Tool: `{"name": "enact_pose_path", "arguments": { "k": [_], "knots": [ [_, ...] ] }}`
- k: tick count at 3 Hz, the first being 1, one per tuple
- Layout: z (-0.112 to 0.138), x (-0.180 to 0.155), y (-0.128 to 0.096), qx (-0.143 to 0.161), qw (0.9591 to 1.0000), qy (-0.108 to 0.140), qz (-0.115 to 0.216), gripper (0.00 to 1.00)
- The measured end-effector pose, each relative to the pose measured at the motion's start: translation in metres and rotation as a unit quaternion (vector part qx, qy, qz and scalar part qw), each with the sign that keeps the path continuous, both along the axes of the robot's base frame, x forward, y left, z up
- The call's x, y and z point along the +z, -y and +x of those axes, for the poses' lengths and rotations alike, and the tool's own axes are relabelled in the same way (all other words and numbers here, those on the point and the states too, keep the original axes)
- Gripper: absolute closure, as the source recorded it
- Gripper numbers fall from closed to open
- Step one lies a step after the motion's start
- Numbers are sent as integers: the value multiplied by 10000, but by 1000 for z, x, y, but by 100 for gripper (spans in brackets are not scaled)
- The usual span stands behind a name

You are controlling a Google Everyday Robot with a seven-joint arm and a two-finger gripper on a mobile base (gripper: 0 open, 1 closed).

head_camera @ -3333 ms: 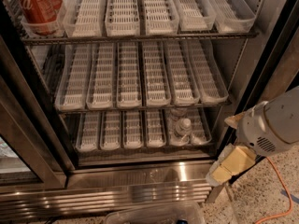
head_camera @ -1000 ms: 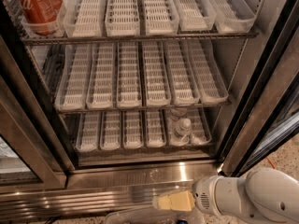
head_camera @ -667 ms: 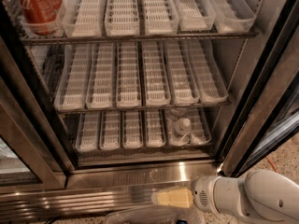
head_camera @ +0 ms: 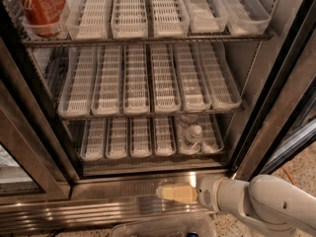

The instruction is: Pick water bottle from bottom shelf of fridge

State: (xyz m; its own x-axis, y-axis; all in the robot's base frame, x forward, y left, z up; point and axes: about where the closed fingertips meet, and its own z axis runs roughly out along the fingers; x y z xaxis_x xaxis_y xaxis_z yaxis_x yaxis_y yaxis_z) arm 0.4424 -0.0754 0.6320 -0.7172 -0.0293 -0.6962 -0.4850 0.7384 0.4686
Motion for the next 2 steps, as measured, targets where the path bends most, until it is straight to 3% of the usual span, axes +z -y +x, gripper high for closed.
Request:
{"name": "enact_pose_path", "arguments": {
  "k": [2],
  "knots": [
    [39, -15, -10, -316, 9984, 370, -283, 0]
  ]
}}
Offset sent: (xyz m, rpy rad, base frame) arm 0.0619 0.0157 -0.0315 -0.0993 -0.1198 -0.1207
